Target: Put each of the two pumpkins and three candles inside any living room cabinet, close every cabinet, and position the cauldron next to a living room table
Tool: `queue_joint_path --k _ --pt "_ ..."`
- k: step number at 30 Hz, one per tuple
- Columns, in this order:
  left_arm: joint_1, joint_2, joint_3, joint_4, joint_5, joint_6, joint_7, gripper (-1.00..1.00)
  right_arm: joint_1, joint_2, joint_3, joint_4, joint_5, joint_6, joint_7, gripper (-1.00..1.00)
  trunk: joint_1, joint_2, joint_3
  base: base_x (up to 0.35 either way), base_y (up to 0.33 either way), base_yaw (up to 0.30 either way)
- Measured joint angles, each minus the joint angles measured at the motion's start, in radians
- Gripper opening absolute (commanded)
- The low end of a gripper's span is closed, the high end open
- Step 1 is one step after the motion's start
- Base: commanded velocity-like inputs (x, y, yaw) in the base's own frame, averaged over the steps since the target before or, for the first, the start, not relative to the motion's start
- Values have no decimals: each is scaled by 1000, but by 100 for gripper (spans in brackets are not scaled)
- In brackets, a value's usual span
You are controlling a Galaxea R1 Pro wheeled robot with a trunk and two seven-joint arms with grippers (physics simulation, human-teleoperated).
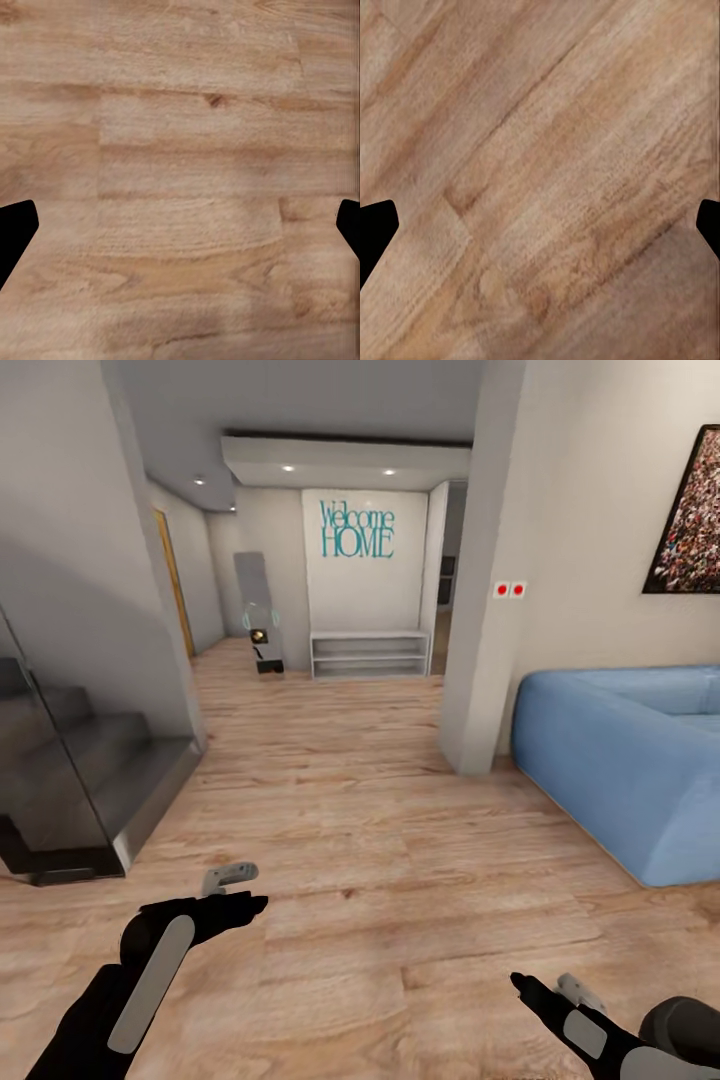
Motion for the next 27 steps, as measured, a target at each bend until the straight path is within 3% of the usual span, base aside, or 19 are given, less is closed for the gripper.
queue_joint_path --k 27 --pt "0 0 0 3 0 0 0 100 0 0 -1 0 0 0 0 100 0 0 33 9 8 -224"
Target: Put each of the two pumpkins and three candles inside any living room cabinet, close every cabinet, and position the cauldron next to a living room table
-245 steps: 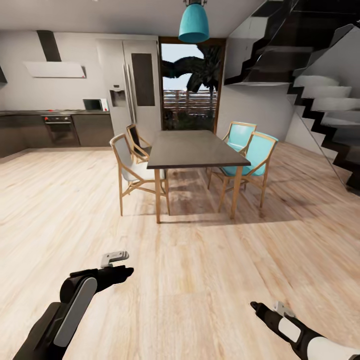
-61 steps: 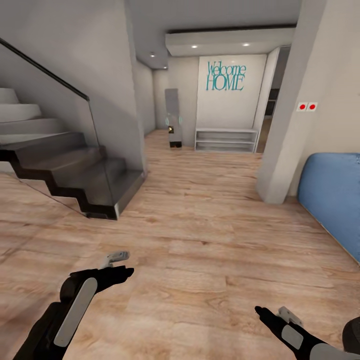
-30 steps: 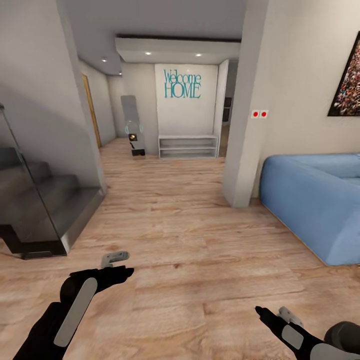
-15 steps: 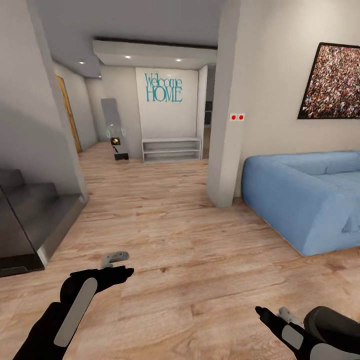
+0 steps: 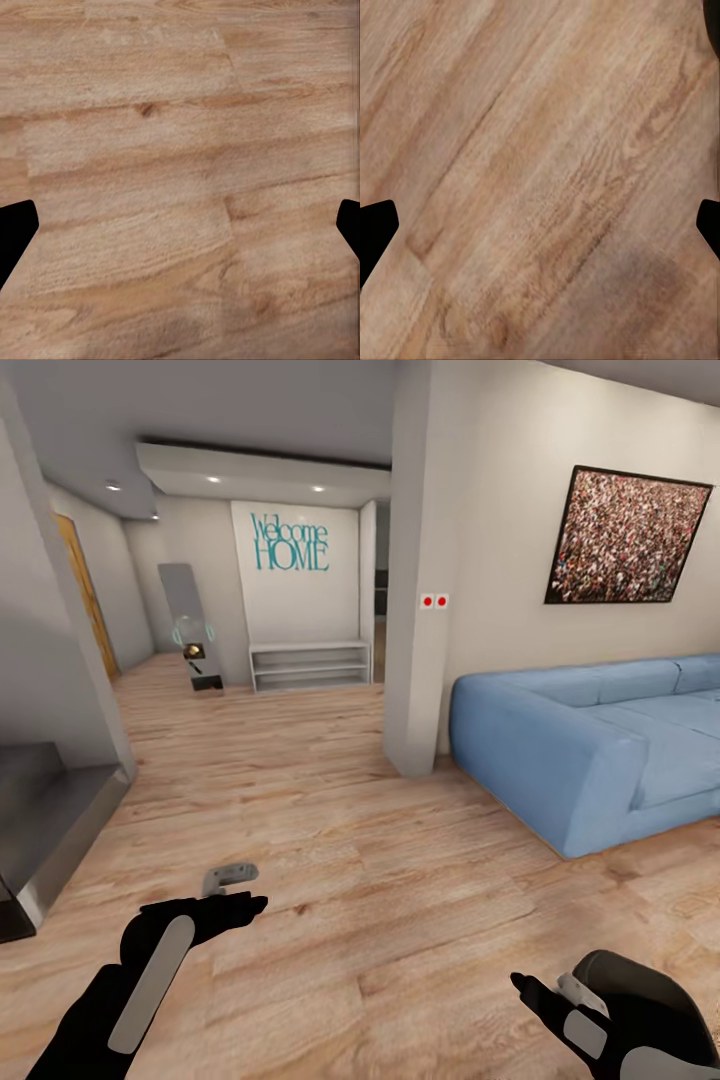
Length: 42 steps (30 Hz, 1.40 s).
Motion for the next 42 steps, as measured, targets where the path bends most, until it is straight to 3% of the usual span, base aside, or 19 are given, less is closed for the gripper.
queue_joint_path --k 13,42 --pt "0 1 0 0 0 0 0 100 0 1 -1 -2 -3 3 1 100 0 0 9 250 169 -143" --pt "0 0 0 0 0 0 0 100 0 0 -3 0 -6 8 0 100 0 0 34 278 142 -265"
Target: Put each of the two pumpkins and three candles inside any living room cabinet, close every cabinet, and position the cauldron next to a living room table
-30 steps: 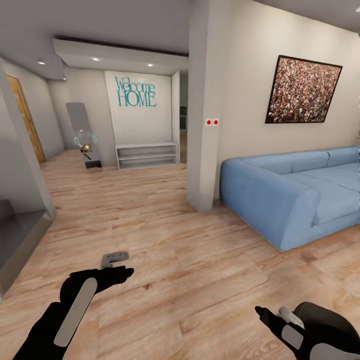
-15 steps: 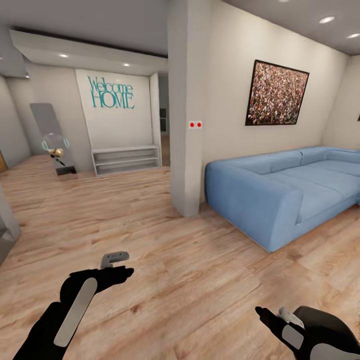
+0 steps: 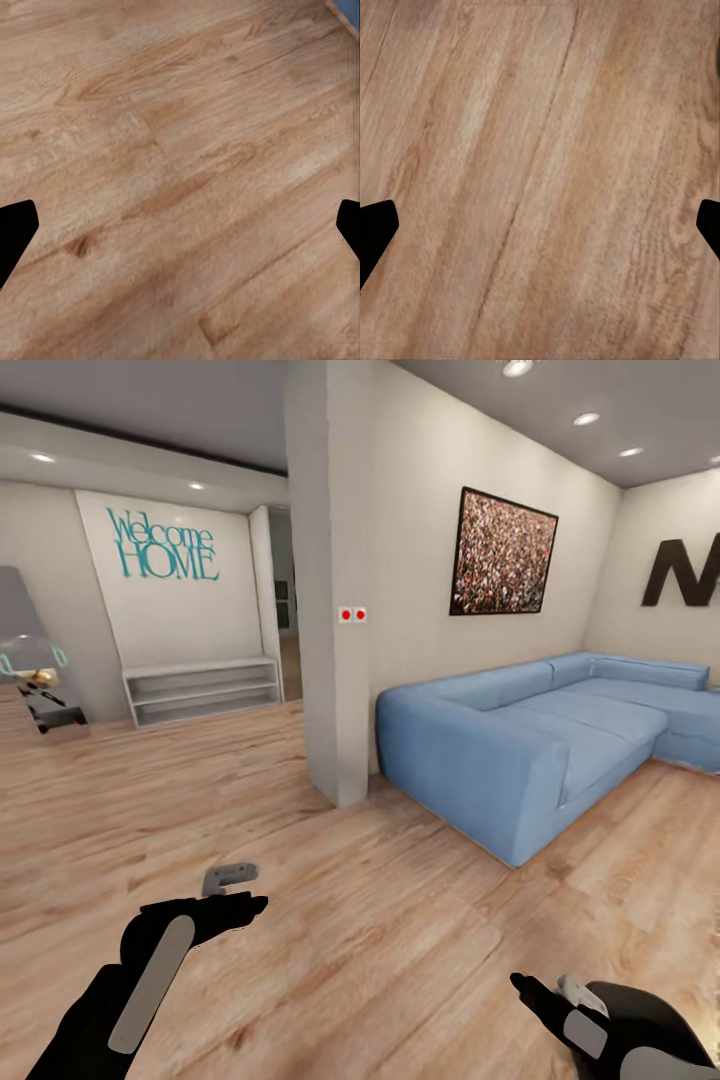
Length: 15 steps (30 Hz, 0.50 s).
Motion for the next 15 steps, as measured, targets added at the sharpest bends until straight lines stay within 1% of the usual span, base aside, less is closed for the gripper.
queue_joint_path --k 10,15 --pt "0 1 0 0 0 0 0 100 0 -1 0 0 0 0 -3 100 0 0 9 271 17 -267" --pt "0 1 0 0 0 0 0 100 0 0 0 12 0 0 -3 100 0 0 13 226 0 -267"
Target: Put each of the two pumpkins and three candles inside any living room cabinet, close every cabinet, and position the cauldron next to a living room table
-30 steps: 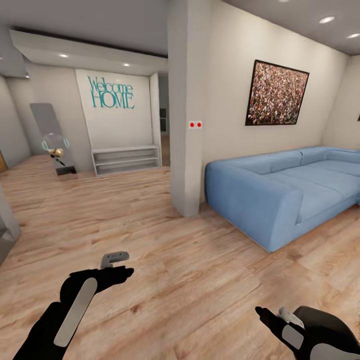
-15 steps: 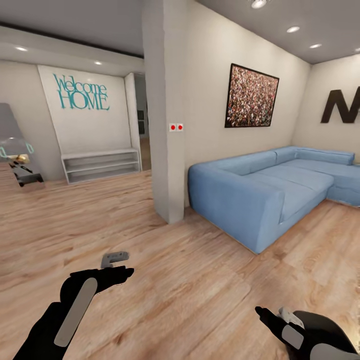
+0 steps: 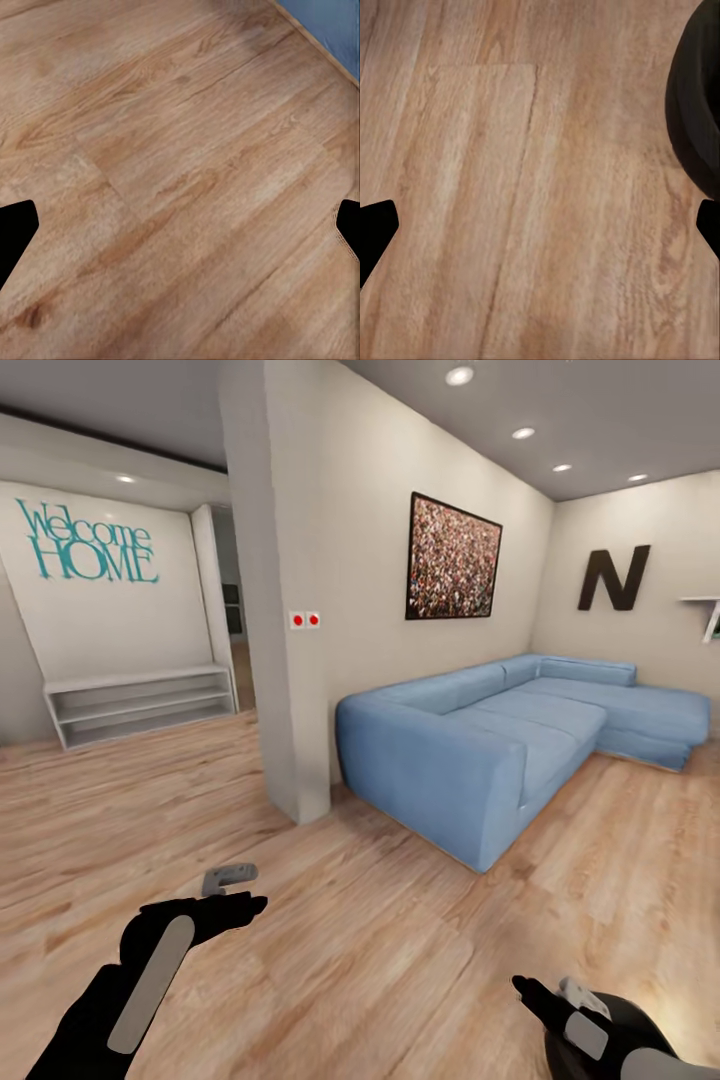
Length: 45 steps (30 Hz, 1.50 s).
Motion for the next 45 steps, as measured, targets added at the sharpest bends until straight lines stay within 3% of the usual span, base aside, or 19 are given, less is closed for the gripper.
queue_joint_path --k 45 --pt "0 -1 0 -3 0 0 -1 100 0 0 -1 5 0 0 0 100 0 0 39 23 0 -267"
